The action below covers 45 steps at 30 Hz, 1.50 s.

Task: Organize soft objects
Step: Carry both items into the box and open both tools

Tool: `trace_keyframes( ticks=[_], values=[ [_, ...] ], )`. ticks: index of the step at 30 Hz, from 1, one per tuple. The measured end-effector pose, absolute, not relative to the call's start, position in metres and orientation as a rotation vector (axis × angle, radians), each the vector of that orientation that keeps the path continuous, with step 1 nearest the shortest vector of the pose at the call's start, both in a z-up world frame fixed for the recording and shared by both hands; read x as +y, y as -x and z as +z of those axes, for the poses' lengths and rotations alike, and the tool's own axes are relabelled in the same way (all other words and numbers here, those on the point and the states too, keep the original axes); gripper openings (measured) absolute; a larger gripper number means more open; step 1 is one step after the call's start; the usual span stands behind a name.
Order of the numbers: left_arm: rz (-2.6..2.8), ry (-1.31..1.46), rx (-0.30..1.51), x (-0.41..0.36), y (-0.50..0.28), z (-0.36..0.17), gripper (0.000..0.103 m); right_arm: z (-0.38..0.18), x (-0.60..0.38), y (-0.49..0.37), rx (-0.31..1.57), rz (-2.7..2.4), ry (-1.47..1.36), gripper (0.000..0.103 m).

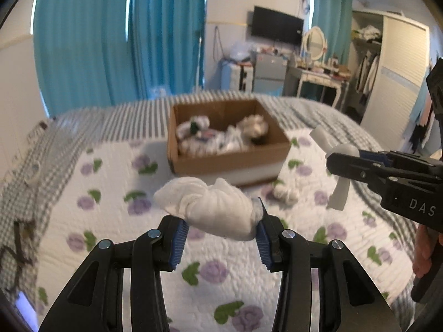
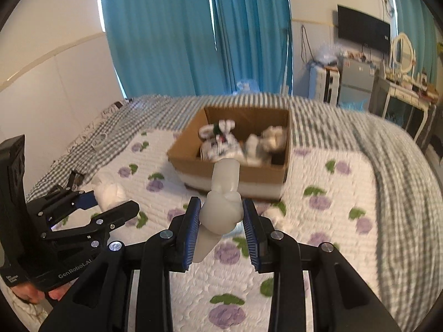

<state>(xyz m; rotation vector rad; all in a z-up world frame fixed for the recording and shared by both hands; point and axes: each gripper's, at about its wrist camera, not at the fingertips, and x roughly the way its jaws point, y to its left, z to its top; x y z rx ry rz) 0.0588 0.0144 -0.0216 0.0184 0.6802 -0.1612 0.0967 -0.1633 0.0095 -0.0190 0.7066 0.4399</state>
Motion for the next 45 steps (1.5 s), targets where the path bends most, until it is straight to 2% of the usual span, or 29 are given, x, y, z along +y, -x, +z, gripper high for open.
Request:
trace_keyframes(
  ticks=[10,16,22,28,34,39,40,41,42,44,45],
  values=[
    [-0.217,0.036,0.576,0.010,-0.111,0.044,0.042,0.087,-0.168,-0.143,0.572,0.451,0.022,0.031],
    [-0.223,0.014,0.562,0.003,-0.175,0.054,0.042,0.102,-0.163,-0.202,0.569,0.446,0.015,0.031],
    [-0.196,-0.027,0.611,0.000,-0.247,0.022,0.042,0.078,-0.153,-0.270,0.618,0.431,0.015,0.031],
    [-0.183,-0.018,0.687,0.005,-0.296,-0.032,0.042,0.023,-0.146,-0.334,0.715,0.429,-0.027,0.031],
    [-0.181,-0.063,0.731,0.000,-0.310,-0.064,0.042,-0.026,-0.141,-0.366,0.801,0.433,-0.050,0.031],
    [-0.198,-0.077,0.728,-0.009,-0.307,-0.068,0.046,-0.039,-0.142,-0.371,0.823,0.433,-0.051,0.034],
    [-0.199,-0.079,0.734,-0.011,-0.307,-0.067,0.057,-0.038,-0.142,-0.370,0.820,0.428,-0.048,0.034],
    [-0.188,-0.081,0.746,-0.013,-0.307,-0.066,0.079,-0.036,-0.143,-0.368,0.815,0.419,-0.046,0.036],
    [-0.172,-0.074,0.742,-0.014,-0.305,-0.064,0.088,-0.032,-0.146,-0.366,0.808,0.406,-0.046,0.043],
    [-0.148,-0.063,0.707,-0.013,-0.297,-0.053,0.092,-0.021,-0.151,-0.362,0.791,0.389,-0.056,0.057],
    [-0.140,-0.063,0.704,-0.013,-0.295,-0.047,0.092,-0.014,-0.153,-0.359,0.780,0.385,-0.062,0.057]
  ],
)
